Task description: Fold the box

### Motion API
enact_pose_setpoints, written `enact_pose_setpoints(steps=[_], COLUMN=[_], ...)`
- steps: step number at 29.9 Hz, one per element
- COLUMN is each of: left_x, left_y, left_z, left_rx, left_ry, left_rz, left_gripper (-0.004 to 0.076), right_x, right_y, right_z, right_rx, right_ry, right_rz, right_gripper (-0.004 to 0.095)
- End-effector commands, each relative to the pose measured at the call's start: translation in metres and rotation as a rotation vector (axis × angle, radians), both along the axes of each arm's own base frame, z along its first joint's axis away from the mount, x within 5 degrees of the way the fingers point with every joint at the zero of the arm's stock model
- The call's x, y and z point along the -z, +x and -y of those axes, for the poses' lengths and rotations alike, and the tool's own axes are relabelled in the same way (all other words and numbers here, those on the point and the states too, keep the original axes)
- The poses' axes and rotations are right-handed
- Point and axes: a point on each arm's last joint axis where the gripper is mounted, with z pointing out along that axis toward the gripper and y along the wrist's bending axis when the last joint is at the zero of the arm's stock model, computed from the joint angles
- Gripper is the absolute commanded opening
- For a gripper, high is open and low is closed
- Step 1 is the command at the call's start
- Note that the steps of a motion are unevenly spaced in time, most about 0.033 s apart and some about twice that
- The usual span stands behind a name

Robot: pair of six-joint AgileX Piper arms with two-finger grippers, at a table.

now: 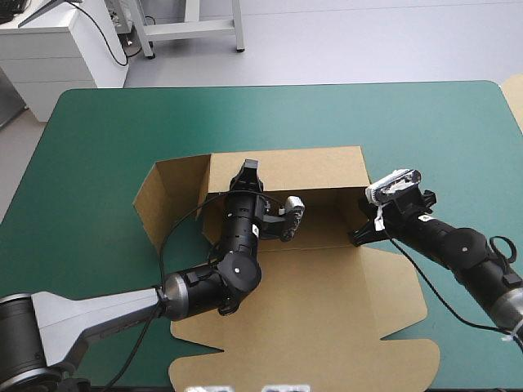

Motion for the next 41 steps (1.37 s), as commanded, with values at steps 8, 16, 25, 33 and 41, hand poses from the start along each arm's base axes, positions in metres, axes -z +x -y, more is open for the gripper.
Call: enact_pose_setpoints(steps=[8, 16, 25, 33, 41], left_x=[-0.023, -0.032, -0.038, -0.049, -0.138], left_y=[-0.001, -0.031, -0.065, -0.061, -0.03], left_z=[-0.002, 0.01, 0.022, 0.014, -0.024], left_rx=[0.014, -0.019, -0.001, -0.076, -0.034], left_ry=[-0.066, -0.063, -0.074, 0.027, -0.318], left_rz=[0.088, 0.184, 0.246, 0.076, -0.544], left_gripper=[0.0414, 0.0414, 0.0403, 0.0018, 0.0018], right_x=[-0.023, -0.031, -0.024, -0.021, -0.021], right_y=[0.005, 0.03, 0.069, 0.071, 0.071], right_z=[0.005, 0.002, -0.006, -0.007, -0.007], right_rx=[0.052, 0.076, 0.079, 0.058, 0.055], right_ry=[-0.029, -0.038, -0.049, -0.093, -0.094], right_rz=[0.125, 0.148, 0.112, 0.116, 0.114], right_gripper=[-0.0002, -0.0002, -0.0002, -0.0002, -0.0002])
